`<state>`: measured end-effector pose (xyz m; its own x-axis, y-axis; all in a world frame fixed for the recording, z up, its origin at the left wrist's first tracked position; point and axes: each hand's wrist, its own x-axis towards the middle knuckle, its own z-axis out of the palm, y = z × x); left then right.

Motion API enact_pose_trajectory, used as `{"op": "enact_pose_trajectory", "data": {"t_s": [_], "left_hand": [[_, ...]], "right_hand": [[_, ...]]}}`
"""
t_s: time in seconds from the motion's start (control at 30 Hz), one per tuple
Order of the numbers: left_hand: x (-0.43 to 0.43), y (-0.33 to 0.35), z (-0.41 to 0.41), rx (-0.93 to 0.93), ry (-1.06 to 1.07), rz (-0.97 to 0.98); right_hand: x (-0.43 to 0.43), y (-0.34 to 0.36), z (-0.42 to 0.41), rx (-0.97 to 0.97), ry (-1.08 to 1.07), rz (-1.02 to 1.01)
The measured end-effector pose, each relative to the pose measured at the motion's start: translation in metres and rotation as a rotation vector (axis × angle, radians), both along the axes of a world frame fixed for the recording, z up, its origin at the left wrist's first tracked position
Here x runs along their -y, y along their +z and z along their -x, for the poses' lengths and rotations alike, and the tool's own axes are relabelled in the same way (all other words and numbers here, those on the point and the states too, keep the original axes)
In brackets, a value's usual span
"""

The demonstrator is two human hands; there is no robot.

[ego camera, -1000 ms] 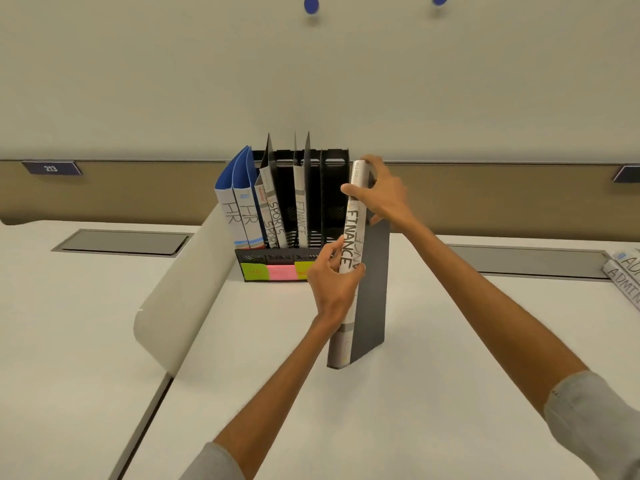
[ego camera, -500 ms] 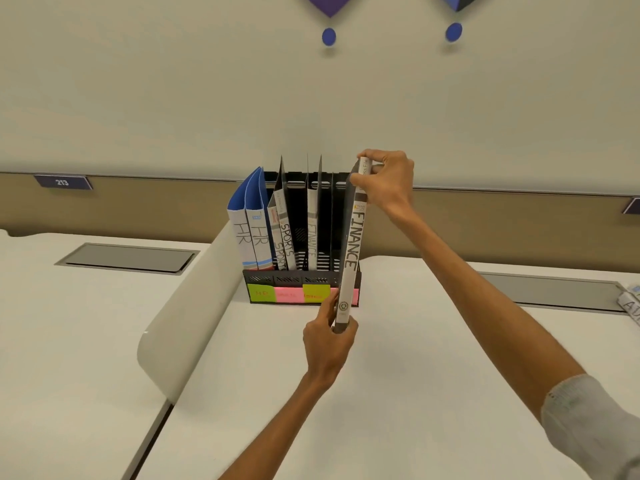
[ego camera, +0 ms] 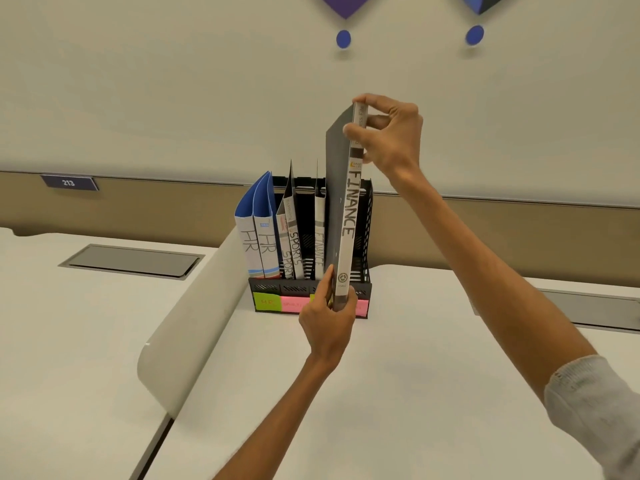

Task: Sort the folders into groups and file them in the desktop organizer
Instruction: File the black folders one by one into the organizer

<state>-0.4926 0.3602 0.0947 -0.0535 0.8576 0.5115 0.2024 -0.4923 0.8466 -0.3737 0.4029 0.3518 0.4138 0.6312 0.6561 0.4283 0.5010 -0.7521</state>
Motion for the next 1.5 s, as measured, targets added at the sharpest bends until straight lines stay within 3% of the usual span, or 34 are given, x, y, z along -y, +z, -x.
{"op": "enact_pose_trajectory", "data": {"t_s": [0.2, 0.43, 0.57, 0.83, 1.03, 1.3, 1.5], "left_hand": [[-0.033, 0.012, -0.004, 0.008, -0.061, -0.014], [-0.091, -0.008, 0.009, -0.147, -0.298, 0.223], [-0.105, -0.035, 0.020, -0.407, -0.104, 0.221], [-0.139, -0.046, 0.015, -0.612, 0.035, 0.281], [-0.158, -0.052, 0.002, -0.661, 0.014, 0.308], [-0.169, -0.057, 0.001, -0.568, 0.076, 0.356], [-0.165, -0.070, 0.007, -0.648, 0.087, 0.266]], "right_hand": [[-0.015, 0.009, -0.003, 0.024, -0.009, -0.073], [-0.048, -0.036, -0.016, 0.017, -0.003, -0.082], [-0.064, -0.064, -0.021, 0.008, -0.044, -0.102], [-0.091, -0.090, -0.026, -0.022, -0.050, -0.144], [-0.109, -0.090, -0.031, -0.005, -0.052, -0.148], [-0.113, -0.112, -0.018, 0.040, 0.015, -0.124], [-0.119, -0.124, -0.012, 0.032, 0.032, -0.067]]}}
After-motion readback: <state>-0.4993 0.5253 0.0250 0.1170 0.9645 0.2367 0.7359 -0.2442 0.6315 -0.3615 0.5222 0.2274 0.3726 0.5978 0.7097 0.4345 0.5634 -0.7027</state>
